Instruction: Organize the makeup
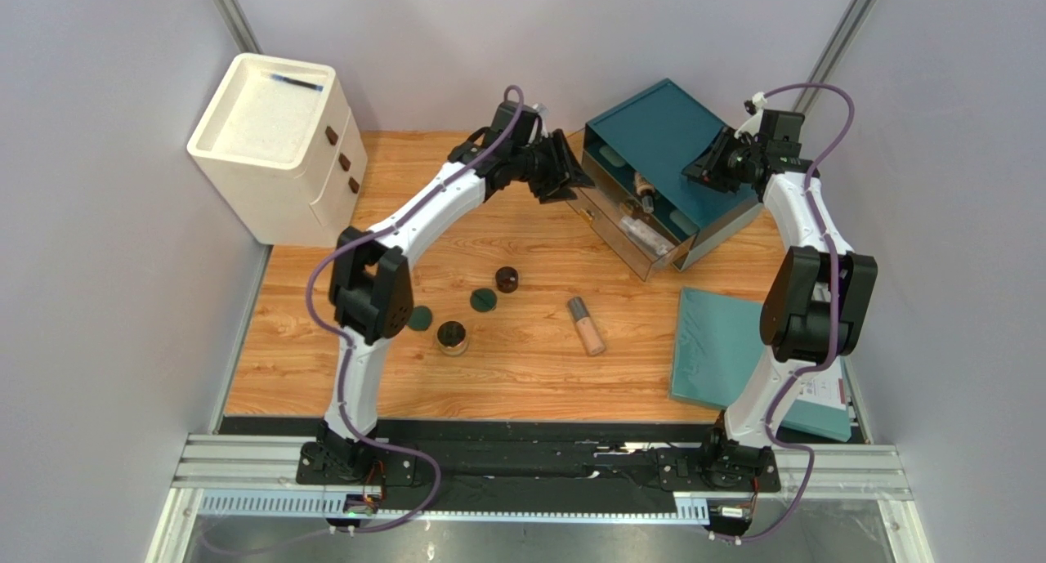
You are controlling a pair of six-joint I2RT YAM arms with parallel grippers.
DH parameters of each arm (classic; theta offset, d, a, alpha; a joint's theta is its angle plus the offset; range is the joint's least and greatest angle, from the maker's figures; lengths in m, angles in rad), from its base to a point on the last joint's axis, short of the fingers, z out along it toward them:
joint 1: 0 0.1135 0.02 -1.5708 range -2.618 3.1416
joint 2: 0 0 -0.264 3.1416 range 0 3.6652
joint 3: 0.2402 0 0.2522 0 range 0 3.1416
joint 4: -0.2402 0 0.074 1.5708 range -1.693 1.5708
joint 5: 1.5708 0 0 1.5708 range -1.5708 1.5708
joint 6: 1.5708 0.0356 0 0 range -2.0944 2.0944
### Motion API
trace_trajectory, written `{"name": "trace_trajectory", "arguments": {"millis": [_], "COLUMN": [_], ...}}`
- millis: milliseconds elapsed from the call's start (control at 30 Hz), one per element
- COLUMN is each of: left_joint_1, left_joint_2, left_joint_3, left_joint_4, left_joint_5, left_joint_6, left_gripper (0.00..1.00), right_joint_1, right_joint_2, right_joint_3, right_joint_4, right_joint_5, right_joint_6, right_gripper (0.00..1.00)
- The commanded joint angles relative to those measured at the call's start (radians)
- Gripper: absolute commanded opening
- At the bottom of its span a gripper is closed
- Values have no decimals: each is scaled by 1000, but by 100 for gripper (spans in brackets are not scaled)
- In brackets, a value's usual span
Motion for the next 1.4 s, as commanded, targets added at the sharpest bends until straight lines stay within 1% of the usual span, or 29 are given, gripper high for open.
{"name": "trace_trajectory", "arguments": {"millis": [0, 33, 67, 133, 233, 300, 400, 433, 500, 533, 633, 767, 1000, 1233, 1367], "left_joint_1": [-26, -32, -43, -57, -92, -132, -178, -190, -212, -233, -249, -252, -261, -281, -285], "left_joint_2": [-252, -280, -324, -352, -360, -333, -239, -177, -109, -45, 41, 60, 68, 167, 163], "left_joint_3": [-214, -306, -352, -458, -535, -548, -485, -419, -327, -236, -141, -167, -232, -158, -158], "left_joint_4": [1, -13, -48, -89, -175, -200, -284, -325, -394, -457, -517, -504, -500, -579, -580], "left_joint_5": [12, -6, -29, -51, -77, -97, -85, -77, -88, -95, -97, -92, -102, -106, -117], "left_joint_6": [19, -1, -44, -66, -75, -67, -57, -46, -2, 14, 20, -20, -15, 8, 11], "left_gripper": [56, 56, 56, 56, 58, 59, 59, 59, 59, 60, 60, 60, 59, 59, 59], "right_joint_1": [22, 22, 22, 22, 22, 22, 22, 22, 22, 22, 22, 20, 19, 19, 19], "right_joint_2": [102, 102, 102, 101, 105, 104, 105, 107, 110, 110, 105, 105, 119, 121, 124], "right_joint_3": [-102, -105, -105, -103, -105, -108, -115, -118, -121, -128, -137, -135, -134, -138, -140], "right_joint_4": [-314, -312, -314, -314, -314, -314, -307, -303, -300, -301, -298, -295, -288, -284, -280], "right_joint_5": [73, 73, 73, 73, 72, 70, 63, 56, 40, 36, 30, 20, 7, 7, 4], "right_joint_6": [-32, -32, -32, -32, -32, -32, -29, -27, -26, -26, -24, -23, -15, -10, -12], "right_gripper": [27, 27, 27, 27, 27, 27, 27, 28, 28, 28, 28, 28, 28, 28, 28]}}
